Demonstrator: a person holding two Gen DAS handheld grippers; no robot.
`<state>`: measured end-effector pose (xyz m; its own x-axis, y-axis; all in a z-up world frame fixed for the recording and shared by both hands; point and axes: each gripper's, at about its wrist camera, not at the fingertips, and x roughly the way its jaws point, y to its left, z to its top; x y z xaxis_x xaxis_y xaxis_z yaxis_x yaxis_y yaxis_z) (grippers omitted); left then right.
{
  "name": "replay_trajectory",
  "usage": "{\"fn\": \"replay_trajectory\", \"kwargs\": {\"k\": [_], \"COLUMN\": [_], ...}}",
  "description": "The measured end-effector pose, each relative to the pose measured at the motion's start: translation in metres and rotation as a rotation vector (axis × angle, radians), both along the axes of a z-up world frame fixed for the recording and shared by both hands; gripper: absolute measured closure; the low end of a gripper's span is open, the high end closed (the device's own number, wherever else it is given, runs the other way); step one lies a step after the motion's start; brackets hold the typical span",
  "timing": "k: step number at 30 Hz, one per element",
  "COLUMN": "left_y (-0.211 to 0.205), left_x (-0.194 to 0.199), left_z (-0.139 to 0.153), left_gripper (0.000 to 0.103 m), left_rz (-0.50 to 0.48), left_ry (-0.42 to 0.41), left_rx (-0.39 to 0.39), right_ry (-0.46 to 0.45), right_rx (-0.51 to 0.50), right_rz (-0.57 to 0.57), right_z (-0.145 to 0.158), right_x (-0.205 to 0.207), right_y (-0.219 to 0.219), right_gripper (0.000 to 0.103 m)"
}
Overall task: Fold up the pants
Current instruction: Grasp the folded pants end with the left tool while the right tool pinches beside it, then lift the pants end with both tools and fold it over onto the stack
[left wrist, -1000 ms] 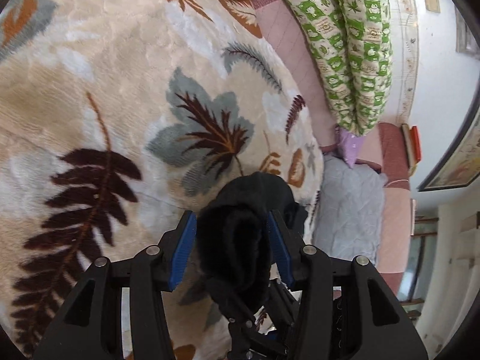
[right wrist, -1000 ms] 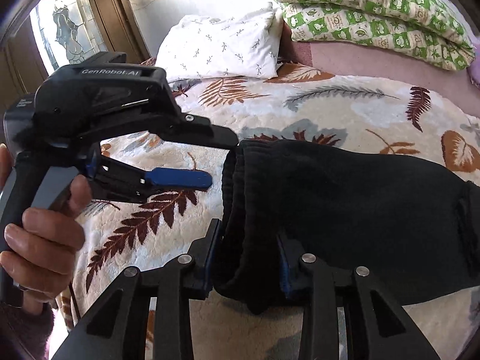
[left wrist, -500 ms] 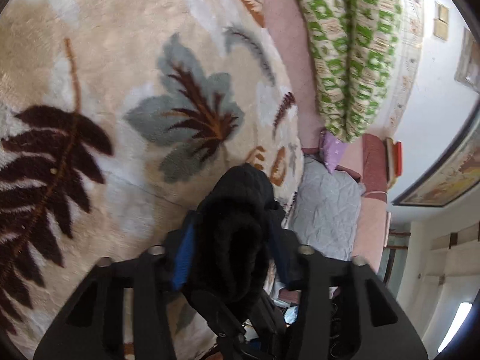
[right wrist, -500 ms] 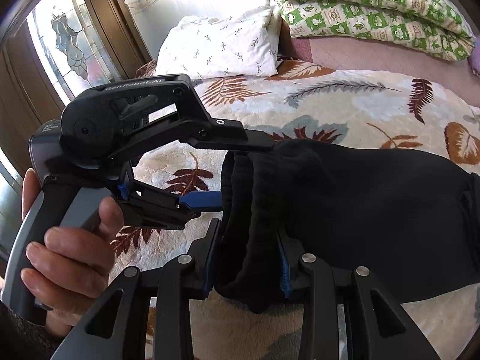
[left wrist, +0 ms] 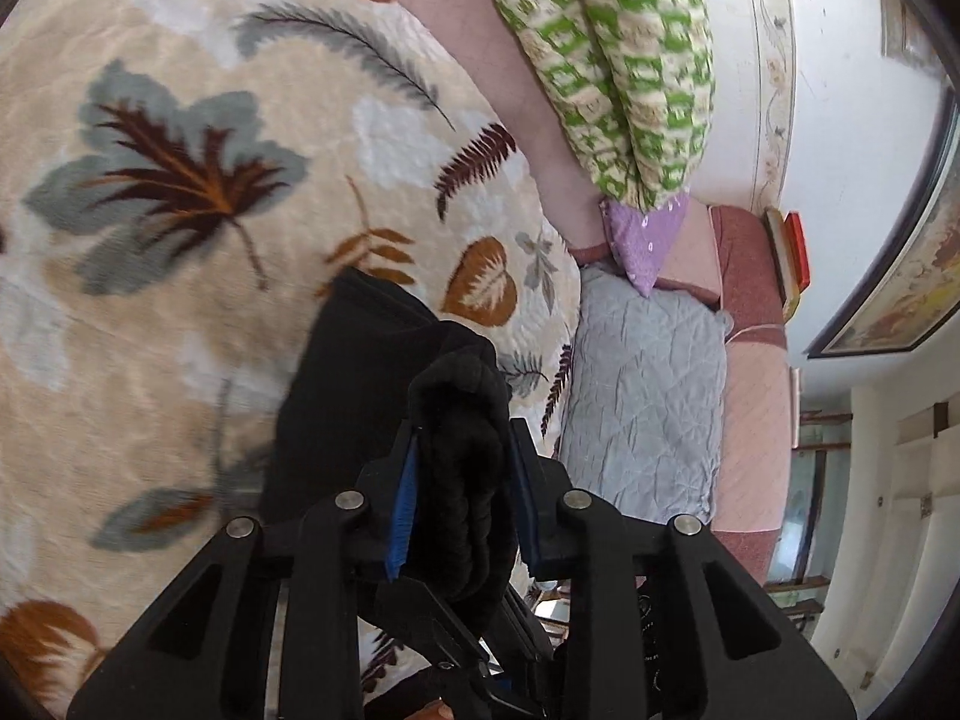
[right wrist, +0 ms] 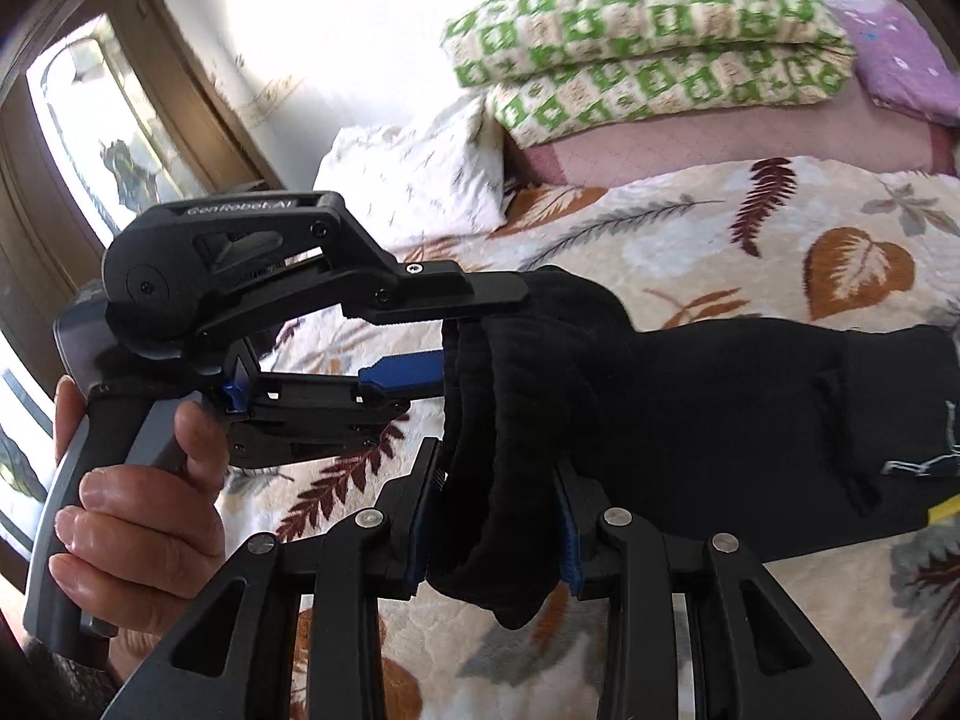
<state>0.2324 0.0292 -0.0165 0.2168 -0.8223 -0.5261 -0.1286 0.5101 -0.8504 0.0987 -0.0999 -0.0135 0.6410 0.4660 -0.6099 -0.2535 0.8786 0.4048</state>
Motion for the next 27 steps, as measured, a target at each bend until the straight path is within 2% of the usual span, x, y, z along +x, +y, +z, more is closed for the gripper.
{"fn": "replay_trajectory", "kwargs": {"k": [4, 9, 15, 18, 21, 22, 25, 27], "left_y": [-0.064, -0.141, -0.214, -0.244, -0.261, -0.263, -0.253, -0.243], "left_x": [0.010, 0.030, 0.043, 0.044, 0.045, 0.044, 0.041, 0.039], "left_z": [0.009, 0.003, -0.022, -0.033, -0.041, -0.040, -0.028, -0.015], "left_gripper": [0.078, 0.078, 0.078, 0.078, 0.075, 0.074, 0.067, 0.067], "left_rz": [-0.046, -0.112, -0.183, -0.216, -0.235, -0.245, -0.255, -0.253], "left_ry": [-0.006, 0.000, 0.019, 0.014, 0.019, 0.021, 0.035, 0.038], "left_rx": [0.067, 0.145, 0.250, 0.331, 0.416, 0.420, 0.394, 0.376], "right_ry": [0.008, 0.033, 0.080, 0.101, 0.133, 0.149, 0.205, 0.197], "right_rx": [0.099, 0.211, 0.308, 0.376, 0.449, 0.483, 0.685, 0.726], "right_rz": [-0.052, -0.133, -0.208, -0.249, -0.294, -0.302, -0.309, -0.329], "right_z": [0.006, 0.001, -0.028, -0.049, -0.072, -0.079, -0.098, -0.096], "right_x": [0.000, 0.005, 0.016, 0.016, 0.017, 0.017, 0.015, 0.010], "right_y": [-0.054, -0.132, -0.209, -0.243, -0.271, -0.278, -0.304, -0.317], "right_gripper": [0.070, 0.069, 0.069, 0.069, 0.065, 0.064, 0.063, 0.059]}}
